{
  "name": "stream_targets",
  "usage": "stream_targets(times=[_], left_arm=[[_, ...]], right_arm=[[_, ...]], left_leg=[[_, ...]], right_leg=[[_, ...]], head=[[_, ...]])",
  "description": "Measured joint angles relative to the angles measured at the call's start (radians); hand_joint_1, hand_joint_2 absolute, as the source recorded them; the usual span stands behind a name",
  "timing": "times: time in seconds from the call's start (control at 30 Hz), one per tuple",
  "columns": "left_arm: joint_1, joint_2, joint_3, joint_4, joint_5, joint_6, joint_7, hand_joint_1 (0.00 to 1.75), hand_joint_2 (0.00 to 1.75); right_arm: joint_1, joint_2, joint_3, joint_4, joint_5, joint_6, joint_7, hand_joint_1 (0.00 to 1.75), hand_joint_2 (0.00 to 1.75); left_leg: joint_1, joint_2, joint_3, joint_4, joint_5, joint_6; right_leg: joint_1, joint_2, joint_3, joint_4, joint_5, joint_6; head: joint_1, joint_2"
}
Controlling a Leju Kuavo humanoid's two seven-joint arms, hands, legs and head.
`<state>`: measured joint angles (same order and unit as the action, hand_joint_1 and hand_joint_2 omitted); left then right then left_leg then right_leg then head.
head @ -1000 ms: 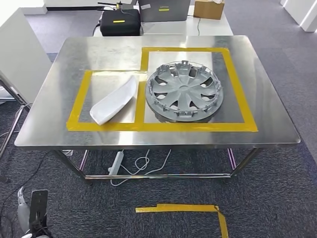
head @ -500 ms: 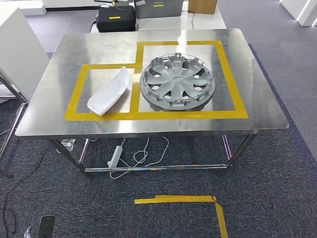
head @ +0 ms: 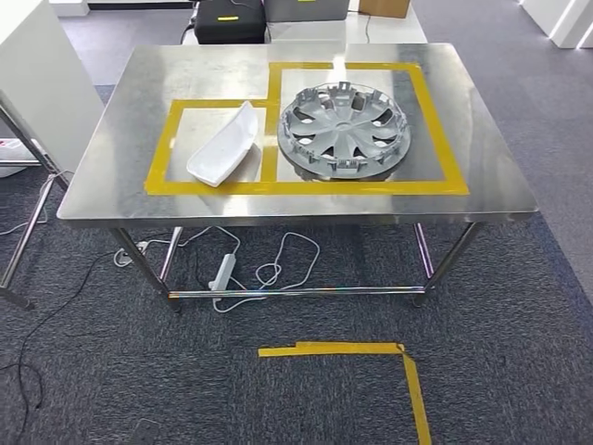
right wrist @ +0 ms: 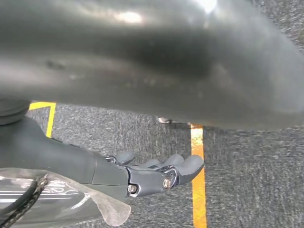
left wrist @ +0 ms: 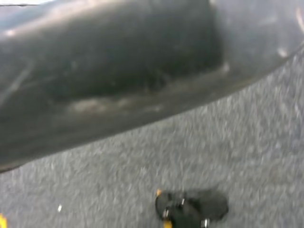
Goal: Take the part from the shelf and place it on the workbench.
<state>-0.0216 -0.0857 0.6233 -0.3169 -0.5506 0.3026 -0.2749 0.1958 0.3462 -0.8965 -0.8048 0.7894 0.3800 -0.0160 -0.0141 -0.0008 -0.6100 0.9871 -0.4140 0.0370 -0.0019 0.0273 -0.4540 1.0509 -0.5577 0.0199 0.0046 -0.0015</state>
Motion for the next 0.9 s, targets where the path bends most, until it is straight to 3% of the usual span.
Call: stream_targets(times=[0.07,0.13,0.17,0.2,0.23,0.3,0.33,0.37,0.4,0.47,0.53,0.57,0.6,0.63,0.67,0.7,0.77,0.8,0.83,0.87,0.9], left_arm=[[-0.009,-0.005,-0.016,0.007,-0.011,-0.021,0.002,0.00,0.00],[-0.012,-0.005,-0.030,0.012,-0.023,-0.034,0.003,0.00,0.00],[-0.011,-0.004,-0.036,0.014,-0.027,-0.039,0.004,0.00,0.00],[-0.009,-0.003,-0.042,0.016,-0.031,-0.043,0.005,0.00,0.00],[-0.008,-0.003,-0.047,0.018,-0.033,-0.046,0.007,0.00,0.00],[-0.008,-0.005,-0.057,0.021,-0.036,-0.050,0.008,0.00,0.00],[-0.009,-0.005,-0.061,0.022,-0.036,-0.051,0.008,0.00,0.00],[-0.009,-0.005,-0.064,0.023,-0.036,-0.051,0.008,0.00,0.00],[-0.009,-0.005,-0.066,0.023,-0.036,-0.051,0.009,0.00,0.00],[-0.010,-0.005,-0.071,0.024,-0.037,-0.053,0.009,0.00,0.00],[-0.015,-0.005,-0.078,0.024,-0.042,-0.063,0.010,0.00,0.00],[-0.017,-0.005,-0.082,0.025,-0.046,-0.069,0.010,0.00,0.00],[-0.017,-0.005,-0.086,0.026,-0.049,-0.074,0.010,0.00,0.00],[-0.014,-0.006,-0.089,0.027,-0.052,-0.077,0.010,0.00,0.00],[-0.011,-0.006,-0.092,0.029,-0.054,-0.080,0.011,0.00,0.00],[-0.008,-0.006,-0.095,0.031,-0.057,-0.083,0.012,0.00,0.00],[-0.009,-0.006,-0.102,0.032,-0.061,-0.085,0.013,0.00,0.00],[-0.011,-0.005,-0.106,0.032,-0.063,-0.086,0.014,0.00,0.00],[-0.013,-0.006,-0.109,0.033,-0.065,-0.086,0.014,0.00,0.00],[-0.013,-0.006,-0.112,0.033,-0.067,-0.086,0.014,0.00,0.00],[-0.013,-0.006,-0.114,0.033,-0.067,-0.086,0.014,0.00,0.00]], right_arm=[[0.000,0.000,0.000,-0.006,0.001,0.002,0.000,0.00,0.00],[0.001,0.000,0.001,-0.009,0.000,0.002,0.004,0.00,0.00],[0.003,0.001,0.001,-0.010,-0.002,0.003,0.007,0.00,0.00],[0.005,0.001,0.002,-0.011,-0.003,0.003,0.010,0.00,0.00],[0.007,0.002,0.002,-0.012,-0.004,0.003,0.011,0.00,0.00],[0.011,0.002,0.003,-0.014,-0.005,0.003,0.012,0.00,0.00],[0.012,0.002,0.004,-0.015,-0.005,0.003,0.012,0.00,0.00],[0.012,0.002,0.006,-0.015,-0.005,0.003,0.012,0.00,0.00],[0.012,0.002,0.007,-0.016,-0.005,0.003,0.012,0.00,0.00],[0.012,0.002,0.009,-0.018,-0.006,0.003,0.012,0.00,0.00],[0.013,0.002,0.010,-0.021,-0.010,0.003,0.013,0.00,0.00],[0.013,0.002,0.012,-0.022,-0.012,0.003,0.013,0.00,0.00],[0.013,0.003,0.014,-0.023,-0.014,0.003,0.015,0.00,0.00],[0.013,0.003,0.015,-0.024,-0.016,0.003,0.016,0.00,0.00],[0.014,0.002,0.017,-0.024,-0.017,0.003,0.018,0.00,0.00],[0.015,0.002,0.019,-0.025,-0.019,0.003,0.020,0.00,0.00],[0.020,0.001,0.021,-0.026,-0.023,0.001,0.023,0.00,0.00],[0.022,0.001,0.023,-0.026,-0.025,0.000,0.024,0.00,0.00],[0.023,0.001,0.024,-0.026,-0.026,-0.001,0.025,0.00,0.00],[0.023,0.001,0.025,-0.026,-0.026,-0.001,0.025,0.00,0.00],[0.023,0.001,0.025,-0.027,-0.027,-0.001,0.025,0.00,0.00]], left_leg=[[-0.002,-0.010,-0.014,0.001,0.025,-0.007],[-0.001,-0.020,-0.023,-0.001,0.045,-0.017],[0.000,-0.022,-0.029,0.005,0.035,-0.023],[0.003,-0.022,-0.038,0.028,0.001,-0.030],[0.006,-0.019,-0.050,0.074,-0.051,-0.037],[0.015,-0.014,-0.077,0.209,-0.157,-0.052],[0.019,-0.012,-0.081,0.269,-0.178,-0.059],[0.023,-0.011,-0.073,0.304,-0.171,-0.064],[0.027,-0.009,-0.051,0.306,-0.146,-0.068],[0.033,0.015,0.042,0.210,-0.099,-0.073],[0.031,0.046,0.140,0.066,-0.110,-0.066],[0.028,0.053,0.164,0.022,-0.124,-0.059],[0.024,0.050,0.167,0.001,-0.130,-0.049],[0.024,0.044,0.158,-0.002,-0.127,-0.038],[0.024,0.039,0.147,-0.003,-0.119,-0.027],[0.025,0.034,0.135,-0.004,-0.108,-0.016],[0.022,0.021,0.106,-0.004,-0.085,0.001],[0.019,0.012,0.089,-0.004,-0.071,0.005],[0.016,0.001,0.071,-0.003,-0.057,0.007],[0.013,-0.009,0.054,-0.002,-0.043,0.007],[0.010,-0.019,0.036,0.000,-0.030,0.007]], right_leg=[[0.006,0.014,0.070,-0.111,-0.020,-0.009],[0.005,0.001,0.065,-0.133,-0.016,-0.012],[0.004,-0.008,0.057,-0.133,-0.006,-0.017],[0.001,-0.018,0.047,-0.133,0.005,-0.023],[-0.001,-0.029,0.034,-0.133,0.016,-0.028],[0.000,-0.050,0.005,-0.128,0.037,-0.032],[0.000,-0.062,-0.013,-0.123,0.047,-0.030],[0.000,-0.073,-0.029,-0.116,0.055,-0.029],[-0.001,-0.084,-0.046,-0.107,0.063,-0.026],[-0.002,-0.103,-0.077,-0.086,0.075,-0.018],[-0.001,-0.121,-0.102,-0.064,0.084,-0.008],[0.000,-0.130,-0.111,-0.057,0.091,-0.002],[-0.001,-0.139,-0.117,-0.053,0.098,0.003],[-0.002,-0.142,-0.122,-0.052,0.103,0.010],[-0.004,-0.130,-0.128,-0.046,0.095,0.017],[-0.006,-0.108,-0.138,-0.028,0.069,0.022],[-0.008,-0.054,-0.168,0.064,-0.023,0.028],[-0.007,-0.040,-0.185,0.130,-0.068,0.026],[-0.007,-0.033,-0.194,0.188,-0.094,0.024],[-0.007,-0.030,-0.192,0.221,-0.096,0.020],[-0.006,-0.028,-0.172,0.221,-0.076,0.016]], head=[[0.001,0.000],[0.001,0.000],[0.001,0.000],[-0.001,0.000],[-0.003,0.000],[-0.007,0.000],[-0.007,0.000],[-0.007,0.000],[-0.007,0.000],[-0.008,0.000],[-0.010,0.000],[-0.011,0.000],[-0.012,0.000],[-0.012,0.000],[-0.012,0.000],[-0.011,0.000],[-0.010,0.000],[-0.010,0.000],[-0.010,0.000],[-0.010,0.000],[-0.010,0.000]])
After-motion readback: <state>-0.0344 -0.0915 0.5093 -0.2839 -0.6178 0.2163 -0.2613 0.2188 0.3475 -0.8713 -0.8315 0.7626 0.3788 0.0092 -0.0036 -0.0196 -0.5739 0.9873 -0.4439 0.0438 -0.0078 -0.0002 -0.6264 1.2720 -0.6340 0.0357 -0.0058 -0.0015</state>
